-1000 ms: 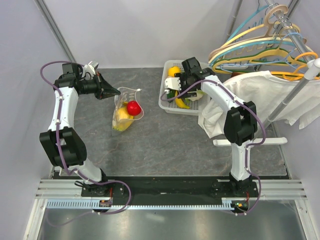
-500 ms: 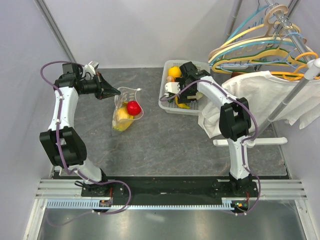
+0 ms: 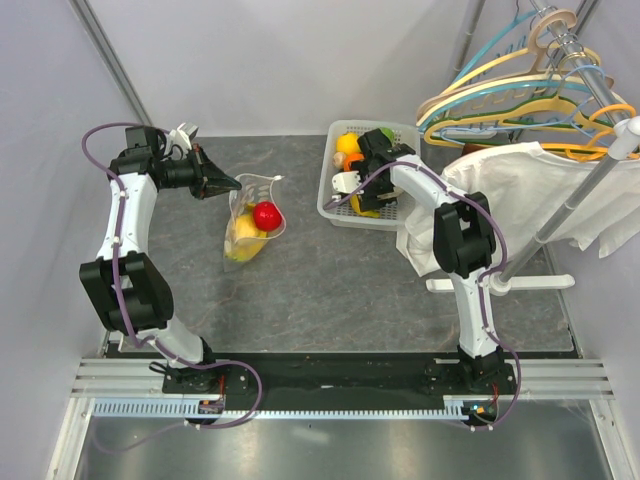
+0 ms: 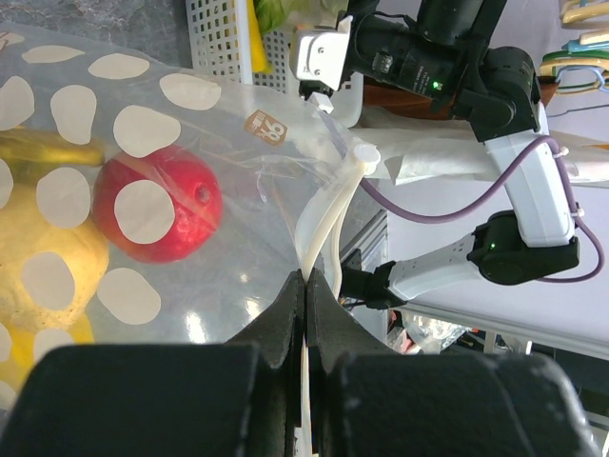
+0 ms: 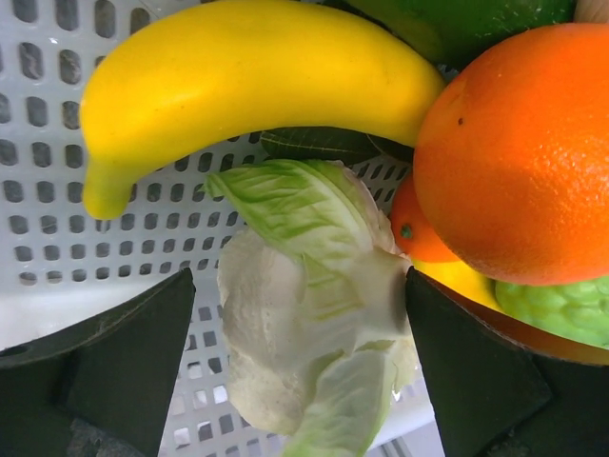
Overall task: Place the food in the zip-top bag and seal the zipper
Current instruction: Pick up the fake vegetable from the bin.
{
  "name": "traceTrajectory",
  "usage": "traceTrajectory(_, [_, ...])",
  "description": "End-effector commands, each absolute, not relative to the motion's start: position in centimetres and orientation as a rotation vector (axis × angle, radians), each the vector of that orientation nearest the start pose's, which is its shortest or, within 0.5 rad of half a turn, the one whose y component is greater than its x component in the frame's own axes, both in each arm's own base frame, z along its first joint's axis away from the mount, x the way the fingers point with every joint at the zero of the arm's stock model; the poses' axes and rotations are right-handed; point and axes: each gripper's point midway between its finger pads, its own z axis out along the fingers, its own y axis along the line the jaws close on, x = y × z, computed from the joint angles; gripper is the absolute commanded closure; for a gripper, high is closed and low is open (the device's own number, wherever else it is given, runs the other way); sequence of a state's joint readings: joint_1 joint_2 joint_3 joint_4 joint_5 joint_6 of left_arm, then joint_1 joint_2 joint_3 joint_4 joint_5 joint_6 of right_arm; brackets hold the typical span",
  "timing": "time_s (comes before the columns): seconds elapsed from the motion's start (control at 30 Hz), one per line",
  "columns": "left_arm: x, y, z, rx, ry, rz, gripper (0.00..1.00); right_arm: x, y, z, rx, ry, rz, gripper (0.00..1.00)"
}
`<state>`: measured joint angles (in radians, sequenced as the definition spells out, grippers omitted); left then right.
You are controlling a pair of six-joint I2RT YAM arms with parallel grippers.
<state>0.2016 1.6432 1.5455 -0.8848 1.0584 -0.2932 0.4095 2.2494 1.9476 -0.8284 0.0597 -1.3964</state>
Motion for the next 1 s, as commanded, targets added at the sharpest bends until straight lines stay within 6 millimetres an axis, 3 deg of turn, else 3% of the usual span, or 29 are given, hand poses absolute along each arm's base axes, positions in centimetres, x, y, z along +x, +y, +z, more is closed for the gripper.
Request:
traceTrajectory(0.0, [36.6,-8.9,28.3,-0.076,2.244,-1.385,0.98,51.2,15.7,6.0,-2.214,1.738,-0.385,0.02])
traceTrajectory(0.1, [36.7,-8.9,28.4,-0.076,2.243,-1.384,0.98,51.4,15.3,6.0,-2.222,1.723,-0.424,0.04])
traceTrajectory(0.17, [36.7,-8.9,28.5,-0.076,2.242,-1.382,0.98,51.5,15.0,5.9,-2.233,1.71,-0.451,0.11])
traceTrajectory(0.4, [36.6,-9.0,28.4,-0.076,2.243,-1.386,0.98,52.1,16.1,8.4,-2.164,1.652,-0.446,0.44])
traceTrajectory(0.63, [36.7,-8.9,28.2,-0.091,2.249,-1.392,0.98,51.2,19.2,13.5,-1.964,1.654,-0.306,0.5])
traceTrajectory(0.97, [36.6,-8.9,28.0,-0.095,2.254,-1.384,0.98,49.9,21.3,19.0,-1.708,1.712,-0.134,0.52])
